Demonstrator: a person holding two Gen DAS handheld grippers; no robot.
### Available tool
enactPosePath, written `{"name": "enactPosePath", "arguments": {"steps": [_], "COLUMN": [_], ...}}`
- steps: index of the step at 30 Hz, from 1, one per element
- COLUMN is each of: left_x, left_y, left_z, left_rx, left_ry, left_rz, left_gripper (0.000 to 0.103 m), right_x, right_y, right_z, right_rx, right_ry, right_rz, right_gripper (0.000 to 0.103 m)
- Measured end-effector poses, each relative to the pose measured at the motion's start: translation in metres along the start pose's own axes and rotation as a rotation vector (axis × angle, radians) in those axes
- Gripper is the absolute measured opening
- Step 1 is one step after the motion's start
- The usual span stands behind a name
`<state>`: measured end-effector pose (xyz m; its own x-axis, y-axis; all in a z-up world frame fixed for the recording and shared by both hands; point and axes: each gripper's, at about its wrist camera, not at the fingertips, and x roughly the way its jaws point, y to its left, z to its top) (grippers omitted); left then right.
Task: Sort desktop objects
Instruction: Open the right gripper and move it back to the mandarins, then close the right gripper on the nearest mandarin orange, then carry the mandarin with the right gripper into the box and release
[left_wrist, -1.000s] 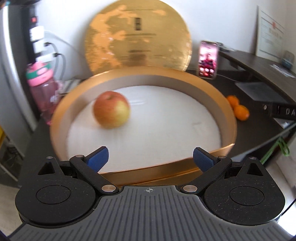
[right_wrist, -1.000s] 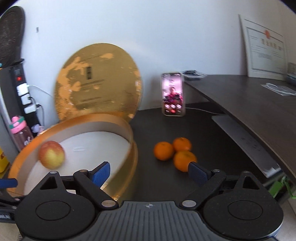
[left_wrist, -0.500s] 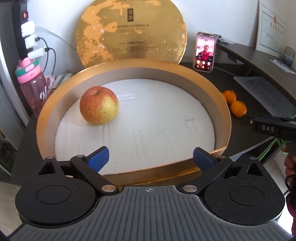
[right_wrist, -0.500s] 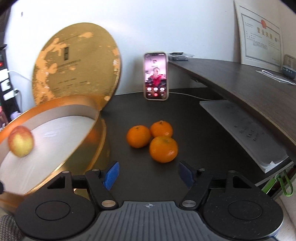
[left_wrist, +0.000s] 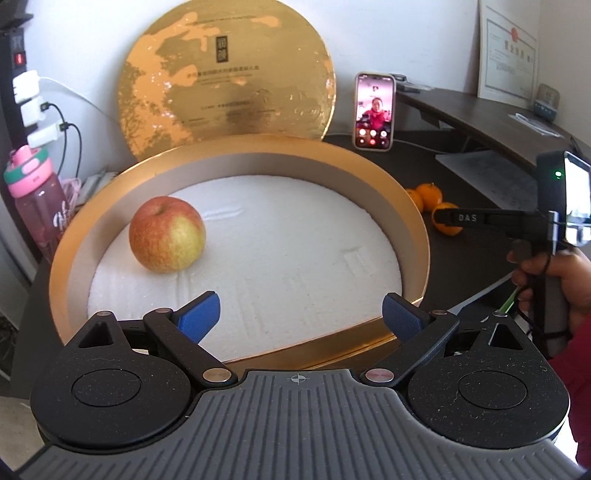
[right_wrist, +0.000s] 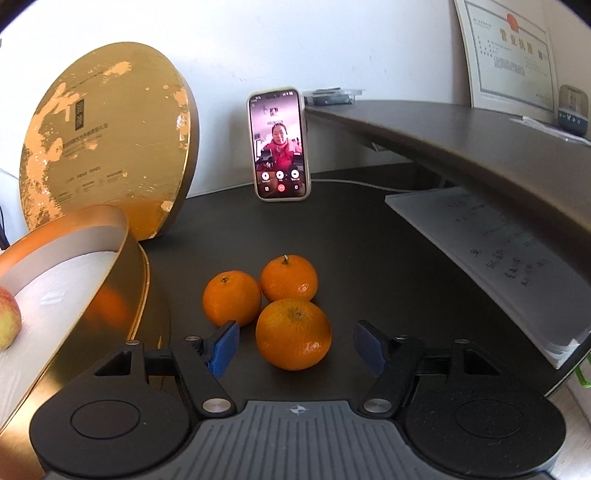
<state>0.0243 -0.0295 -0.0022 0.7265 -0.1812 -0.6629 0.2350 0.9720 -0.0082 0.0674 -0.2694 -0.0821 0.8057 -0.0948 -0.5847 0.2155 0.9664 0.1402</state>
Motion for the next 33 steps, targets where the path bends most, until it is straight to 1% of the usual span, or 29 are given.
{"name": "enactPosePath", "arguments": {"steps": [6,7,8,9,14,19,23,26,29,33], "left_x": [0.002,0.002,0.002,0.002,-0.003,-0.013,-0.025,-0.037,-0.048,-0.057], "left_y": [0.001,0.001,0.001,0.001,0.005,0.016,0.031,0.046,0.062,0.082], "left_z": [0.000,0.000,-0.001,-0.001,-0.003,-0.007,-0.010,-0.014,-0.019,-0.026], "left_rx": [0.002,0.001,0.000,-0.001,-0.010,-0.036,-0.083,-0.119,-0.156,-0.207], "left_ry": [0.004,0.005,0.005,0.005,-0.004,-0.017,-0.038,-0.065,-0.088,-0.099], "left_rz": [0.000,-0.001,-0.001,-0.001,-0.007,0.003,0.019,0.051,0.092,0.138], "left_gripper": [0.098,0.098,0.098,0.098,0.098,0.098,0.099,0.099,0.100,0.100], "right_x": [0.013,0.014,0.014,0.014,0.002,-0.036,-0.075,-0.098,-0.114,-0.116], "right_y": [-0.005,-0.006,-0.006,-0.006,0.000,0.013,0.038,0.063,0.092,0.130], "right_z": [0.000,0.000,0.000,0.000,0.001,0.006,0.016,0.020,0.019,0.010], "right_rx": [0.036,0.040,0.043,0.046,0.021,-0.020,-0.081,-0.126,-0.176,-0.248], "right_ry": [0.034,0.035,0.037,0.040,0.048,0.003,-0.054,-0.082,-0.083,-0.050], "right_rz": [-0.002,0.005,0.017,0.027,0.011,0.027,0.076,0.141,0.219,0.307], "right_gripper": [0.062,0.058,0.049,0.048,0.048,0.048,0.048,0.048,0.048,0.048]}}
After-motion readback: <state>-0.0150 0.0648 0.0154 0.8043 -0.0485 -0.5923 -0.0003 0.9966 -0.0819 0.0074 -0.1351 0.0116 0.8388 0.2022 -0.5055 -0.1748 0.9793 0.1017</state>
